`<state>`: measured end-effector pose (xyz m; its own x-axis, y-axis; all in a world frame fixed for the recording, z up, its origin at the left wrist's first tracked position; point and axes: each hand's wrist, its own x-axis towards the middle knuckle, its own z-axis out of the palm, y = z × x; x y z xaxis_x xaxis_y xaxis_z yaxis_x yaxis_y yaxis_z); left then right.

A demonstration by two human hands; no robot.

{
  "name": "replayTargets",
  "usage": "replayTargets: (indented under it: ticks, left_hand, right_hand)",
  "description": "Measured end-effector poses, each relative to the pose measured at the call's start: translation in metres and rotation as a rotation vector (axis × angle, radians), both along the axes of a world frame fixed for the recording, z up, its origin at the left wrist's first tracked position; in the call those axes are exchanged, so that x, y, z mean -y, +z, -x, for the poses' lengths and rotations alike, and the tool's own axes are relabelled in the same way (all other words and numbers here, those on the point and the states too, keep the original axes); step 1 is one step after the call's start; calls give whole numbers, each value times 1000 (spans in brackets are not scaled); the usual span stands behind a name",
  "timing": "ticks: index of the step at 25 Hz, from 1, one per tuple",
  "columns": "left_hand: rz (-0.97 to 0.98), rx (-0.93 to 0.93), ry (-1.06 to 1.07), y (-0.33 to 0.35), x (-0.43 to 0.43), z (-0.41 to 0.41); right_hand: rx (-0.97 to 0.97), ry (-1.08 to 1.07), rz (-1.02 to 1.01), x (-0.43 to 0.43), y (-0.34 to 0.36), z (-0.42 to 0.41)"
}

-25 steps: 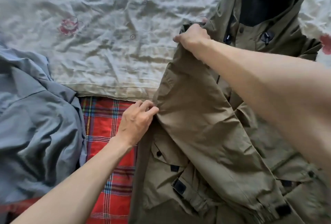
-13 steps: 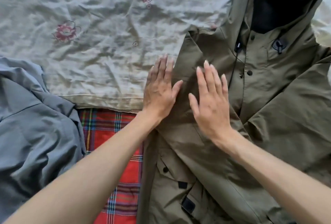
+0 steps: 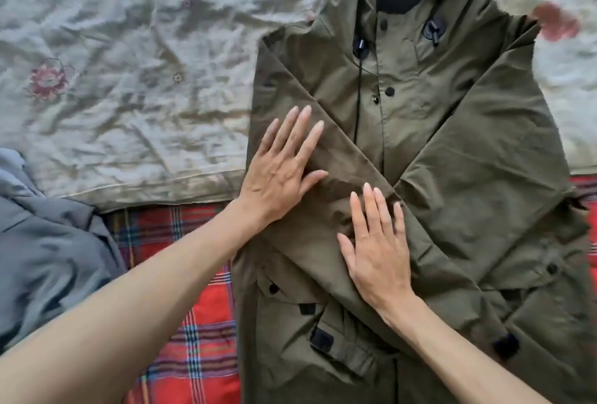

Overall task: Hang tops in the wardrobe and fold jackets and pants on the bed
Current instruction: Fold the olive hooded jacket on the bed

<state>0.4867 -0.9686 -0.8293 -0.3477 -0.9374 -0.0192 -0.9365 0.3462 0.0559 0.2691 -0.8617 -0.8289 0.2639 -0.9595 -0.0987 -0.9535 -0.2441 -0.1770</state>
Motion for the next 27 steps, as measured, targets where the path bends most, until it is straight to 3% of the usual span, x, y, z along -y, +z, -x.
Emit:
replayTargets:
  ticks: [3,6,10,13,15,22,24,27]
  left_hand:
    - [-97,80,129,-20,-24,-10]
    - [-179,120,128,-22,-13,-14]
    - [-128,65,213,-7,-20,1]
    - [-33,-33,-155,7,-56,54]
    - [-91,-25,-330,4,-81,90]
    - [-254,103,-271,-11,-82,108]
    - [-267,14,-237,-2,-80,110]
    - [-297,-366,-28,19,-63,114]
  right_hand:
    - [-96,-57,-67,-44,-7,44]
    - [-159,-90,-129,-70,-6,92]
    - [-182,-126,-154,-93,2,128]
    - [-154,-133,-163,-95,-3,127]
    - [-144,-125,-164,-95,-10,128]
    - [-9,-181,-109,-89,-5,131]
    - [124,-231,-6,-60,14,139]
    - [404,-342,-42,23,42,158]
